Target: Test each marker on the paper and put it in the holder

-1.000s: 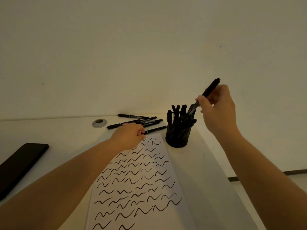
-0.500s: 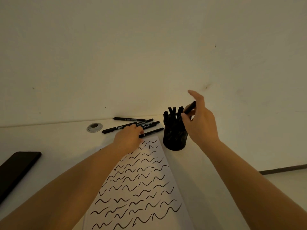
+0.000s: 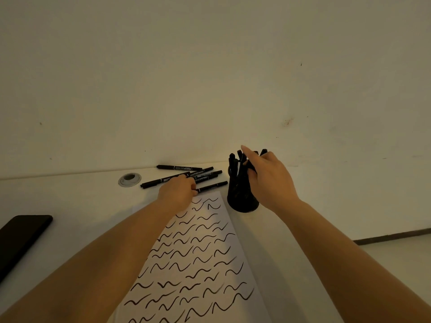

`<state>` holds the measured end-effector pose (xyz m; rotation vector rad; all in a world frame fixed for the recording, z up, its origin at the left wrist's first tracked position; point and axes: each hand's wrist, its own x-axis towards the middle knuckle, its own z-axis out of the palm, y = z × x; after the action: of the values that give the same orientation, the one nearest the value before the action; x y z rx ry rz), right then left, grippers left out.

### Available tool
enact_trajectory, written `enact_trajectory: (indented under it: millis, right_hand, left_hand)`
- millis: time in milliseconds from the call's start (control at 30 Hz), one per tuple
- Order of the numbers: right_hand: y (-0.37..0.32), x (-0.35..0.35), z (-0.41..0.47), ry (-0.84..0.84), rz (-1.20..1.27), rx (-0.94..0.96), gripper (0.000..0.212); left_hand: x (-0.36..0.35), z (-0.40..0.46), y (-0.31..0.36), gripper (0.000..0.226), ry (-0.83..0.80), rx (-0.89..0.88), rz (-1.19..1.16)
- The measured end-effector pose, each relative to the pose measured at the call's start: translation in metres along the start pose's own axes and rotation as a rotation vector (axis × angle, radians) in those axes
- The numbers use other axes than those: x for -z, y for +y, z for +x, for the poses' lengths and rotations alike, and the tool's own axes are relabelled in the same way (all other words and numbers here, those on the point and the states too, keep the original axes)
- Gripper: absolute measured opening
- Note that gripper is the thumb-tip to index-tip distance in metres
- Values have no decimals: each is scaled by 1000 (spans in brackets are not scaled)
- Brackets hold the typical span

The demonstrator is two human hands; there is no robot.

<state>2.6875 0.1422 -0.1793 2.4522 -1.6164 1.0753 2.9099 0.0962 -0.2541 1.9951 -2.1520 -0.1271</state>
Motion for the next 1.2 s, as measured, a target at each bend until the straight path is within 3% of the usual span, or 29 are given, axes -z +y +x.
enact_trajectory:
  millis: [200, 400, 533, 600, 833, 967, 1200]
  right_hand:
    - [2, -2, -2, -77, -96, 33, 48]
    - [-22, 14, -23, 287, 86, 10, 28]
    - [-50, 9, -54, 126, 506, -280, 15]
    - [-64, 1, -69, 16, 638, -366, 13]
    - [-98, -17, -114, -45, 809, -522, 26]
    - [-115, -18, -130, -87, 952, -559, 20]
    - [-128, -14, -152, 17, 994, -612, 23]
  left_hand:
    - [-4, -4, -1, 25, 82, -72, 63]
    - [23, -30, 8, 24, 81, -6, -225]
    - [44, -77, 27, 17, -4, 29, -680]
    - [49, -106, 35, 13, -33, -27, -750]
    - [51, -183, 38, 17, -33, -142, -729]
    - [48, -207, 35, 14, 4, -153, -654]
    - [39, -238, 34, 28, 188, -206, -398]
